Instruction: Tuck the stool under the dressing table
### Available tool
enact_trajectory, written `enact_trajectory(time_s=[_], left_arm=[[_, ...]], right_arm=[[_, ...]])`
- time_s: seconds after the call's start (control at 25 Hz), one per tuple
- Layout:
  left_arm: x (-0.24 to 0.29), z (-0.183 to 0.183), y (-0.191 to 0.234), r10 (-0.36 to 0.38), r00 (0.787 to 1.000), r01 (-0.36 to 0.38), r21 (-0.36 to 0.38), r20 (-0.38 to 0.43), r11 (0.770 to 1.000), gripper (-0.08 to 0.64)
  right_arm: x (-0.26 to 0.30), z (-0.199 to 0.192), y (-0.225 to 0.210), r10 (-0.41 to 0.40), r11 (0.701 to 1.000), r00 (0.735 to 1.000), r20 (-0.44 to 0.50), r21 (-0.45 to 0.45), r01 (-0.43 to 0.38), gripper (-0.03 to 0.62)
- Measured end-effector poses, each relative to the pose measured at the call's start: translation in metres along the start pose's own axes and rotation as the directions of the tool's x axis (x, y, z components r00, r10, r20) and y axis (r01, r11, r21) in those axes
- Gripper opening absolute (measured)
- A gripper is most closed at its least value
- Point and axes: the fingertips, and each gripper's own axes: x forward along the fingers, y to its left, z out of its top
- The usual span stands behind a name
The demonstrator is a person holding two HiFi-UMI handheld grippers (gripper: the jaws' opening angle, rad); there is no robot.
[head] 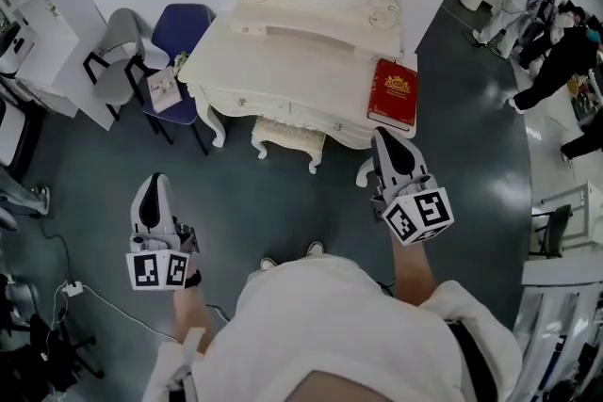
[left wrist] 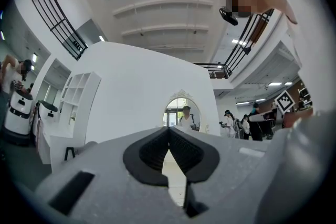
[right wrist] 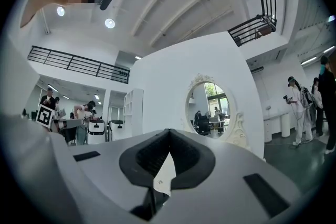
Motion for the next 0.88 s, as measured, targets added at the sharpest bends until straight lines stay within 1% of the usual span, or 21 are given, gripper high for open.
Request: enact_trajectory(time_s=[0.24,0.48,0.68,0.88], left_arm=[[0.002,0.001,-0.007,-0.01,1.0,0.01,0.003,-0.001,1.0,0.015],[0.007,-0.002,-0.011,-0.02,1.0,0.02,-0.002,-0.002,1.0,0.015],[0.012,-0.001,-0.018,-0.042,0.999,0.042,0.008,0.003,0.999,0.015],[0.02,-0.005,-0.026,-0.063,0.998,0.063,-0.002,0.004,0.998,0.015]], right_arm=[[-0.002,-0.005,-0.002,-0.001,1.0,1.0,-0.008,0.006,0.001,0.0],[-0.003,-0.006,-0.004,-0.004,1.0,1.0,-0.006,-0.027,0.004,0.0],[-0.007,-0.006,-0.008,-0.01,1.0,1.0,-0.004,-0.027,0.01,0.0],[-0.005,-0.005,-0.012,-0.011,1.0,1.0,0.0,-0.028,0.011,0.0]])
